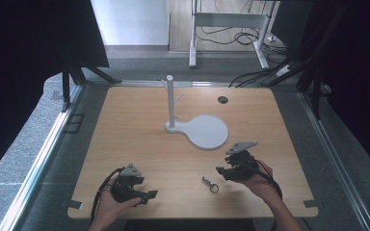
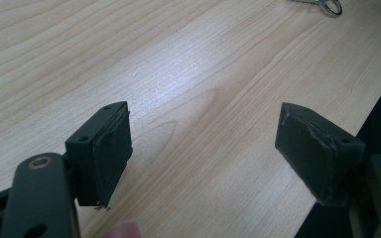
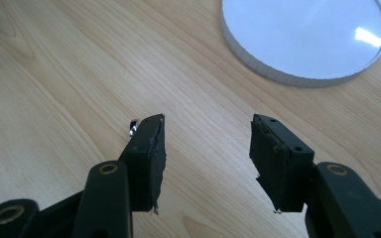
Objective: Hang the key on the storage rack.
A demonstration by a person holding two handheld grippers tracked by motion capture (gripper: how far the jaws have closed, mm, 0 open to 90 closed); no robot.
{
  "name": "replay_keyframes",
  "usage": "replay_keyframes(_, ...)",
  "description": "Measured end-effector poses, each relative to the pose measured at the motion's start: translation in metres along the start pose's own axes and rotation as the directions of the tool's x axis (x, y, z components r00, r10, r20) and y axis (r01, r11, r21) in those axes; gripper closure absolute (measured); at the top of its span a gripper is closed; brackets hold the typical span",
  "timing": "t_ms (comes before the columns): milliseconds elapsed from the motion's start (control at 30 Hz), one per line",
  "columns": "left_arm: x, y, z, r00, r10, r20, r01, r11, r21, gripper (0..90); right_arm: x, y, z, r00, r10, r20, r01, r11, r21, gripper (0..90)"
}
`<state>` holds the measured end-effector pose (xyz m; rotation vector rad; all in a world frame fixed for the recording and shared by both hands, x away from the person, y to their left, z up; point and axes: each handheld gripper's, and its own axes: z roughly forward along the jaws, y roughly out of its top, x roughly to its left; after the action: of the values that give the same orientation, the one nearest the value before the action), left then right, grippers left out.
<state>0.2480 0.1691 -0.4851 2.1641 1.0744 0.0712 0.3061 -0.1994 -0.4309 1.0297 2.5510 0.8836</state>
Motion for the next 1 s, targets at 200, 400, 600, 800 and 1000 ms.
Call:
replay_keyframes(200,0.000,0.000,0.000,1.0000,0.000,0.000,0.000,1.0000,0.001,22.6,0.005,0.000,0.004,0.9997,-0.015,-0.017,0.016,1.000,0.011,47.8)
replay_keyframes(400,0.001,-0.001,0.001,1.0000,-0.002,0.002,0.002,1.0000,0.003,22.6,0.010,0.002,0.010,0.9993,-0.029,-0.024,0.029,0.999,0.027,47.8)
replay_keyframes(600,0.001,-0.001,0.001,1.0000,0.001,0.002,-0.001,1.0000,0.007,22.6,0.016,0.004,0.015,0.9986,-0.044,-0.029,0.045,0.998,0.038,47.9)
replay_keyframes(800,0.001,-0.001,0.001,1.0000,-0.001,0.001,0.001,1.0000,0.005,22.5,0.024,0.005,0.023,0.9971,-0.062,-0.044,0.064,0.996,0.054,47.8)
replay_keyframes(1000,0.001,-0.001,0.001,1.0000,-0.002,0.000,0.002,1.0000,0.006,22.6,0.030,0.005,0.029,0.9951,-0.084,-0.053,0.087,0.993,0.077,48.4)
